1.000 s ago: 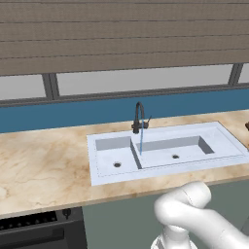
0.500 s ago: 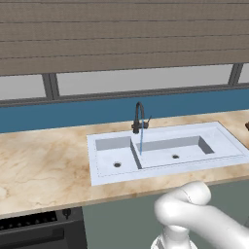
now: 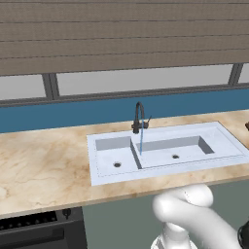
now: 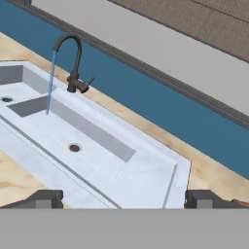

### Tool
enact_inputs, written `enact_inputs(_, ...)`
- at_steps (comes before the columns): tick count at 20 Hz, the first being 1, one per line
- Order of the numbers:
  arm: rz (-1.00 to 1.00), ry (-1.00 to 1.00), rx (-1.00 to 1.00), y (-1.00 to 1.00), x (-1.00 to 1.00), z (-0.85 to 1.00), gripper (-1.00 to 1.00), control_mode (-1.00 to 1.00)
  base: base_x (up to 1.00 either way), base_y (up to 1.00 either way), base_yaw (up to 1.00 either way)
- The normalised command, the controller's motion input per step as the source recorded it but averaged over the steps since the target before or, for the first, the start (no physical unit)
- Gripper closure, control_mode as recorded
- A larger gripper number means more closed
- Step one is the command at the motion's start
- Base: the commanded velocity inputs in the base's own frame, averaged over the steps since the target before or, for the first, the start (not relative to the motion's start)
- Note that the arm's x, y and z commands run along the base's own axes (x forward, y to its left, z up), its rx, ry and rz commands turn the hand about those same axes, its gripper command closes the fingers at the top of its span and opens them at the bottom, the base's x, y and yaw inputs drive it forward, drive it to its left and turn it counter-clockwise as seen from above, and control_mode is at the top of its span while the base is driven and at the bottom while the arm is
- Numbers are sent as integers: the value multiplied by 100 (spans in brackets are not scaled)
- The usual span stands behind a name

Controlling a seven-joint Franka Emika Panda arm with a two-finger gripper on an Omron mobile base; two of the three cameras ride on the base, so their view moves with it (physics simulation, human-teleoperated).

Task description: Pick the peach from the sink and place it on the cutting board to airdry. Then turn off the sink faucet.

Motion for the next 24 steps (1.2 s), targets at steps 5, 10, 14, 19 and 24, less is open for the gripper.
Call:
enact_inputs(5, -13, 10, 1, 34, -29, 34, -100, -100, 0, 0, 0)
enact_inputs(10, -1, -3, -1, 57, -41, -1, -100, -100, 0, 0, 0)
enact_inputs(14, 8, 1, -2, 69, -16, 4, -100, -100, 0, 0, 0)
enact_inputs(19, 24, 18, 11, 50, 0, 25, -100, -100, 0, 0, 0)
enact_inputs(24, 32, 11, 14, 36, -22, 16, -100, -100, 0, 0, 0)
